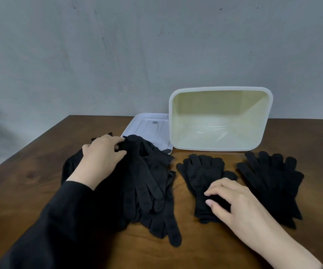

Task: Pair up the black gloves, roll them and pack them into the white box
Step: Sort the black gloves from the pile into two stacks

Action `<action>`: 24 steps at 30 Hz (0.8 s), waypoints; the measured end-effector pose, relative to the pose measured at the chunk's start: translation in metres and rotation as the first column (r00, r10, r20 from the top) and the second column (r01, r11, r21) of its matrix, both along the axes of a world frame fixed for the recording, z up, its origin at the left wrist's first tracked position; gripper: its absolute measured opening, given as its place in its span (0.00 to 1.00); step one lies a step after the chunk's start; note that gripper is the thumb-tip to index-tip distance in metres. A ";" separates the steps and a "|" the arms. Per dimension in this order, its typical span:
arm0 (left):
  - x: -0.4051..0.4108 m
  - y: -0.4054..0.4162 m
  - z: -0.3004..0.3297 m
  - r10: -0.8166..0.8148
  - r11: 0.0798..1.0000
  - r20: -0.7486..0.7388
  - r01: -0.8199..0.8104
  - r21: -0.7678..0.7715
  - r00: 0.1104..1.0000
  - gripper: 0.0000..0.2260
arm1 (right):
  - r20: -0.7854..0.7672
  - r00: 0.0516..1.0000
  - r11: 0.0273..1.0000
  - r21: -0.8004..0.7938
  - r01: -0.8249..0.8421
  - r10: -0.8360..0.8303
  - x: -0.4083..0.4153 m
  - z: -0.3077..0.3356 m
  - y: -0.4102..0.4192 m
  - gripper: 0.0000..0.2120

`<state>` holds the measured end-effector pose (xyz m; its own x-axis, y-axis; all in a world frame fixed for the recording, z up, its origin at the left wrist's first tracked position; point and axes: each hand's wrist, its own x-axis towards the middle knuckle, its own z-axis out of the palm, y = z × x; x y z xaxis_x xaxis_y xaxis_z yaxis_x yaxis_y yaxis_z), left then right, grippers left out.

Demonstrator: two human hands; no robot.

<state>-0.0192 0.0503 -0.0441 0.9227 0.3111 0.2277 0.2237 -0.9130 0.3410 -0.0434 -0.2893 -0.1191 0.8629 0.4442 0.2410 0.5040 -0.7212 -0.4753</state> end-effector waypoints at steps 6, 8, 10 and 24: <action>-0.012 -0.019 0.024 -0.008 0.698 0.332 0.243 -0.674 0.943 0.03 | -0.013 1.000 1.000 0.003 0.011 -0.011 -0.003 0.003 0.000 0.09; -0.017 -0.034 0.037 -0.051 0.531 0.369 0.338 -0.777 0.928 0.04 | -0.001 1.000 0.999 0.031 0.017 -0.017 -0.006 0.005 0.000 0.11; -0.020 -0.052 0.048 -0.120 0.483 0.405 0.409 -0.774 0.907 0.03 | 0.001 0.999 0.991 0.121 0.052 -0.053 -0.011 0.013 0.000 0.14; -0.023 -0.149 0.013 -0.498 0.474 0.389 0.619 -0.626 0.775 0.13 | -0.034 0.978 0.880 0.430 0.202 -0.207 -0.010 0.112 -0.016 0.05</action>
<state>-0.0418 -0.0991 -0.0315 0.9365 -0.1467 0.3185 -0.3489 -0.2971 0.8888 -0.0538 -0.3055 -0.0073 0.9190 0.1087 0.3789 0.3752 -0.5357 -0.7565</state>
